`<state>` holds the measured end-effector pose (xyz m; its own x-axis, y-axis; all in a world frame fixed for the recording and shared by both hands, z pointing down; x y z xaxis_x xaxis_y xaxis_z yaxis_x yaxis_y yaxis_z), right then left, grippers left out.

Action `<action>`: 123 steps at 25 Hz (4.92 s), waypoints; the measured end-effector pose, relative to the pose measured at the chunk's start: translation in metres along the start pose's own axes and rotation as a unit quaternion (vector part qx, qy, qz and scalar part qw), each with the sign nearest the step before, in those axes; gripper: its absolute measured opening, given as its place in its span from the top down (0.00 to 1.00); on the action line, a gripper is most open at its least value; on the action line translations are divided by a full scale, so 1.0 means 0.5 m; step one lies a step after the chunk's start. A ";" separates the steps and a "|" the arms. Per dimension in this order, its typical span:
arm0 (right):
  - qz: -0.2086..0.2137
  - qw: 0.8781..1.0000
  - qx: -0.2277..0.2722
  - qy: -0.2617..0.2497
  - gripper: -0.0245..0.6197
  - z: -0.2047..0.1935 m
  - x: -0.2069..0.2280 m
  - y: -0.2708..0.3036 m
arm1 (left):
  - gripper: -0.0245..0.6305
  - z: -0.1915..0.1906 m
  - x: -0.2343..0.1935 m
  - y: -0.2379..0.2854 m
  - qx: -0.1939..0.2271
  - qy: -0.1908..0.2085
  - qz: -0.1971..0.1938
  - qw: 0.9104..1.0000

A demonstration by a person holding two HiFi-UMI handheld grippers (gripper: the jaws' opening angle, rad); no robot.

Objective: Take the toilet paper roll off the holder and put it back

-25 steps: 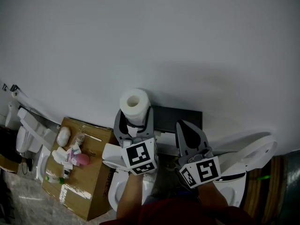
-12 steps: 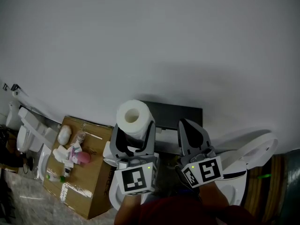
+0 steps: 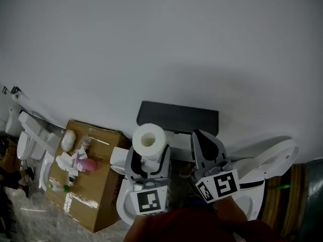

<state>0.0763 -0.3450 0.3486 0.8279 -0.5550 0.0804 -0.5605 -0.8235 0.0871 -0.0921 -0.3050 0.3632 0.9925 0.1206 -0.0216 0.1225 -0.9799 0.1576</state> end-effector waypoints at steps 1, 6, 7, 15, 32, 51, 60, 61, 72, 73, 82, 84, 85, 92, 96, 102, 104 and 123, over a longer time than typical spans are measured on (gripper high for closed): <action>0.000 1.000 -0.003 -0.002 0.94 -0.002 -0.002 -0.001 | 0.34 -0.006 0.001 -0.002 -0.001 0.002 -0.002 1.000; 0.001 1.000 -0.008 -0.003 0.94 -0.006 -0.003 -0.004 | 0.35 -0.021 0.008 -0.003 -0.005 0.004 -0.006 1.000; 0.001 1.000 -0.009 -0.004 0.94 -0.006 -0.003 -0.003 | 0.35 -0.022 0.007 -0.001 -0.006 0.005 -0.006 1.000; 0.004 1.000 -0.009 -0.007 0.94 -0.003 -0.008 -0.002 | 0.35 -0.019 0.008 -0.009 -0.001 0.006 -0.005 1.000; 0.004 1.000 -0.014 -0.010 0.94 -0.009 -0.004 0.005 | 0.35 -0.006 0.002 -0.002 0.002 -0.002 -0.001 1.000; -0.007 1.000 -0.015 -0.004 0.94 -0.015 0.011 0.005 | 0.35 0.152 -0.027 0.117 0.095 0.039 0.021 0.994; -0.014 1.000 -0.017 -0.005 0.94 -0.019 0.013 -0.001 | 0.35 0.083 -0.047 0.192 0.058 0.042 0.036 0.997; -0.014 1.000 -0.018 -0.005 0.94 -0.019 0.013 0.001 | 0.35 0.074 -0.051 0.200 0.054 0.041 0.038 0.997; -0.011 1.000 -0.022 -0.007 0.94 -0.023 0.009 0.005 | 0.35 0.034 -0.054 0.226 0.037 0.032 0.038 0.998; -0.011 1.000 -0.022 -0.007 0.94 -0.023 0.010 0.006 | 0.35 0.034 -0.054 0.229 0.040 0.034 0.039 0.998; -0.007 1.000 -0.023 -0.006 0.94 -0.019 0.008 0.009 | 0.35 0.054 -0.050 0.212 0.056 0.037 0.030 0.997; -0.006 1.000 -0.021 -0.005 0.94 -0.018 0.010 0.009 | 0.35 0.077 -0.047 0.199 0.081 0.038 0.030 0.996; -0.007 1.000 -0.020 -0.004 0.94 -0.018 0.010 0.009 | 0.35 0.087 -0.047 0.192 0.084 0.038 0.029 0.995; -0.005 1.000 -0.014 -0.003 0.94 -0.011 0.006 0.003 | 0.35 0.156 -0.036 0.124 0.091 0.045 0.013 0.995; -0.006 1.000 -0.012 -0.003 0.94 -0.009 0.007 -0.003 | 0.35 0.159 -0.024 0.082 0.080 0.042 0.002 0.996; -0.010 1.000 -0.013 -0.004 0.94 -0.013 0.008 -0.010 | 0.35 0.086 -0.008 0.040 0.024 0.020 -0.016 0.999; -0.010 1.000 -0.014 -0.004 0.94 -0.015 0.007 -0.011 | 0.35 0.046 -0.007 0.036 0.003 0.011 -0.021 1.000; -0.008 1.000 -0.022 -0.008 0.94 -0.023 0.004 -0.007 | 0.46 -0.024 -0.001 0.024 -0.036 0.008 0.006 0.999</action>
<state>0.0797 -0.3418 0.3598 0.8367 -0.5440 0.0628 -0.5473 -0.8264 0.1326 -0.0912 -0.3148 0.3770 0.9937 0.1119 -0.0028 0.1096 -0.9676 0.2276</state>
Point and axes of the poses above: the fingertips, and each gripper's own axes: y forward along the fingers, x to its right, z out of its top, the point moved 8 cm from there along -y, backward along the fingers, and after that the axes turned 15 degrees about -x, right-handed, at the moved point
